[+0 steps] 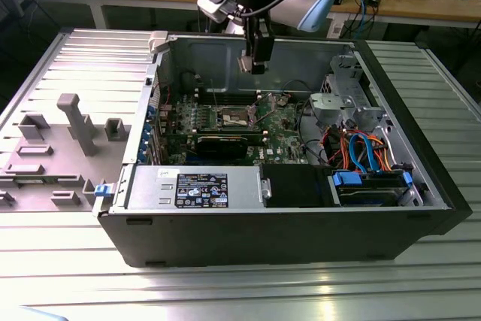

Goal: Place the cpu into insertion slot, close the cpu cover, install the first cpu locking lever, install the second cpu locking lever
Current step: 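Place the cpu into insertion slot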

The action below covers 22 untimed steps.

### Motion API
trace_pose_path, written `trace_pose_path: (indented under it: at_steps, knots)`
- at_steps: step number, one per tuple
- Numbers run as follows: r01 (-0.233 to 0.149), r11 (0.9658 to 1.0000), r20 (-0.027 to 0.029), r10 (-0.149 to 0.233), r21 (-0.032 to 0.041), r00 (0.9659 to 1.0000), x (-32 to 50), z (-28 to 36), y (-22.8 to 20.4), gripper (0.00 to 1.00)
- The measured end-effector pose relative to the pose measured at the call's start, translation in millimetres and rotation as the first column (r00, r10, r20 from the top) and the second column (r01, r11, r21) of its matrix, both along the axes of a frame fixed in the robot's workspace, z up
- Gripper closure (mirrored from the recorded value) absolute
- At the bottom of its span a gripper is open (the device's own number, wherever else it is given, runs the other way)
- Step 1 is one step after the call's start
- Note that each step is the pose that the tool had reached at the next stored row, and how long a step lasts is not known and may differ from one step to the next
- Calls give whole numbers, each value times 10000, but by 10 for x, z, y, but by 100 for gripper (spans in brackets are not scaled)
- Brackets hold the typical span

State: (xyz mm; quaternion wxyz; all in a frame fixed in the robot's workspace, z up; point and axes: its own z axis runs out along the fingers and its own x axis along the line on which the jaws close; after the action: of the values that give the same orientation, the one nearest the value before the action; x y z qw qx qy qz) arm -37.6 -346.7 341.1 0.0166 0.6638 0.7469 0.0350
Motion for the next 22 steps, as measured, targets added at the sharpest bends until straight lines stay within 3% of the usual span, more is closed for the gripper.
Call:
trace_pose_path:
  at_steps: [4,12,20,22]
  knots:
    - [250,9997,-91,-250,-21,9996,-5,-42,6,45]
    - [548,9985,-413,-549,-34,9976,-22,-71,6,45]
    - [741,9972,-586,-743,-44,9955,-25,-90,6,45]
    - [840,9964,-663,-842,-51,9942,-27,-103,6,45]
